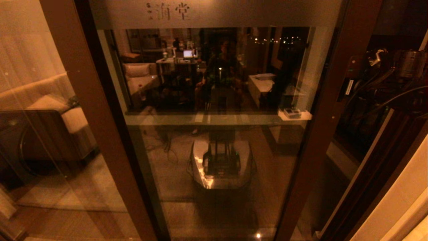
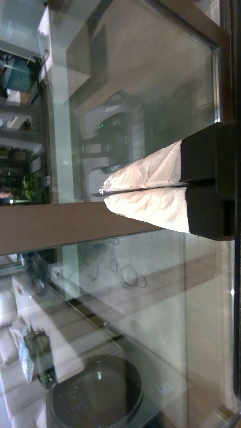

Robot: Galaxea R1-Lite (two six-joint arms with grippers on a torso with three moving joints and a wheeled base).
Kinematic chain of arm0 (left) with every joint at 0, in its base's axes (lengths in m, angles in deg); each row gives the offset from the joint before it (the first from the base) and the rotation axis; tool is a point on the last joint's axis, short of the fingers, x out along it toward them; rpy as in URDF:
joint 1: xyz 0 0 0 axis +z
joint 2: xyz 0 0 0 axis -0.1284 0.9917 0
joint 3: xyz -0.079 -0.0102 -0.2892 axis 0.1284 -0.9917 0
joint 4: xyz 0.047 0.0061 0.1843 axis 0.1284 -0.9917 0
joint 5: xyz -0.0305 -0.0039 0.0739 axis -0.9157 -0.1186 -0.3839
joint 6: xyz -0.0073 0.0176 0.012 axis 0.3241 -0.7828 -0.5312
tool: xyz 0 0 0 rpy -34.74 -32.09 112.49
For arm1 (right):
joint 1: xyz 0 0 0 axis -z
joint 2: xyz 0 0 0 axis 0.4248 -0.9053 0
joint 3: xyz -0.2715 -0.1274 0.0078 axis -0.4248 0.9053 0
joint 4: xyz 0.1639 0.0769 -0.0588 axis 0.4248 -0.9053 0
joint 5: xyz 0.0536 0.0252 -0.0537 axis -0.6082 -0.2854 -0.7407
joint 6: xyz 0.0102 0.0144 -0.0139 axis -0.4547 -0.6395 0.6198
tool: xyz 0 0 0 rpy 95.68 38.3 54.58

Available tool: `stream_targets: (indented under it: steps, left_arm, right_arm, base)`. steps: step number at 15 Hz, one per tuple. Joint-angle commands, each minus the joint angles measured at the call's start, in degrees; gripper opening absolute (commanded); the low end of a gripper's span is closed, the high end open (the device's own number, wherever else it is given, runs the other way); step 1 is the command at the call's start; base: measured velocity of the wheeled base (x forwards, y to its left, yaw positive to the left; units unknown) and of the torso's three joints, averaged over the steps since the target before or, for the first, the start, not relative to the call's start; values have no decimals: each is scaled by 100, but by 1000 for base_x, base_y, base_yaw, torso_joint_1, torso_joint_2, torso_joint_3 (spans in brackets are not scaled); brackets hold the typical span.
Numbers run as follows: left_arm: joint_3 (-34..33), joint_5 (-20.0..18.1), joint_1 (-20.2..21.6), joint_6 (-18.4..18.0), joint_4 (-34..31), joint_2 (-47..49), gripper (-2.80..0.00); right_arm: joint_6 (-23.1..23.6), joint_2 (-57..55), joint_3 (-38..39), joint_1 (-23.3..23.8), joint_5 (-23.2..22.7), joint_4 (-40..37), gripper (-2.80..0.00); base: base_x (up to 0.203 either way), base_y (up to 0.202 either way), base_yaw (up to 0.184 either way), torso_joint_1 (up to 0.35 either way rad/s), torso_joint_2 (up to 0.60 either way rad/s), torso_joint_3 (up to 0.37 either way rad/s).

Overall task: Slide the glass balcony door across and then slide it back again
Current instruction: Open the slid door

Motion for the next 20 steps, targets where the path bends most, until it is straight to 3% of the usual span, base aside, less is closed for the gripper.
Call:
stream_targets:
  steps: [1, 20]
  left_arm:
    - [-176, 0, 0, -2, 5, 7, -280]
    - [-176, 0, 0, -2, 5, 7, -280]
  right_arm:
    - [0, 6, 26, -42, -6, 14, -280]
    - [-44, 6, 87, -466, 12, 22, -280]
  base:
    - [0, 0, 0, 0, 0, 0]
    - [0, 0, 0, 0, 0, 0]
